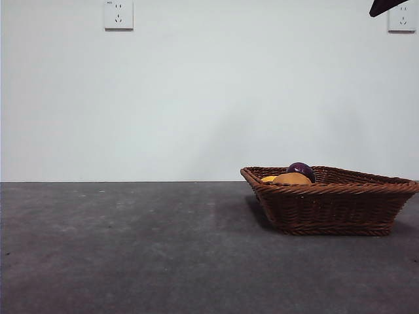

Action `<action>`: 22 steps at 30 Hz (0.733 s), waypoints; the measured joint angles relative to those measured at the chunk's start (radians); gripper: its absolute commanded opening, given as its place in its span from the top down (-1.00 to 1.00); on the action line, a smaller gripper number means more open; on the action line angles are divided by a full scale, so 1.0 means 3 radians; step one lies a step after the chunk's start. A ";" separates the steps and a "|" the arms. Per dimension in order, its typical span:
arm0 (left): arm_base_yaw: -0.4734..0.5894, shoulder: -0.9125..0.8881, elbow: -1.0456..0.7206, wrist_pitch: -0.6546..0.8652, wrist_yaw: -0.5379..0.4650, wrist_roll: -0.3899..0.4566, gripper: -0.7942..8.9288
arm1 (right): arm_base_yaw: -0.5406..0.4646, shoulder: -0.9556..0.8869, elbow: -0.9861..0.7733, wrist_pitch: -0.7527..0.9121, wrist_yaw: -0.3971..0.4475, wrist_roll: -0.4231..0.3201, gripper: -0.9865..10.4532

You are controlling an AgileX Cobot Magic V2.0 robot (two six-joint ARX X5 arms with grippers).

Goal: Help me put the vegetables on the table into the basket

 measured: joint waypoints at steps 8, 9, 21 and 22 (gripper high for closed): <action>0.0000 0.0023 0.0000 0.0008 0.0000 -0.0001 0.84 | -0.0013 0.0051 -0.0078 0.0085 0.0455 0.0000 0.83; 0.0000 0.0023 0.0000 0.0010 0.0000 -0.0001 0.84 | -0.0010 0.0014 -0.0146 0.0093 0.0605 0.0000 0.83; 0.0000 0.0047 0.0000 0.0015 0.0000 -0.0001 0.84 | 0.0131 -0.1826 -0.2164 0.0702 0.1002 -0.0001 0.83; 0.0000 0.0048 0.0000 0.0017 0.0000 -0.0001 0.84 | 0.0123 -0.1996 -0.2363 0.0712 0.1021 -0.0001 0.83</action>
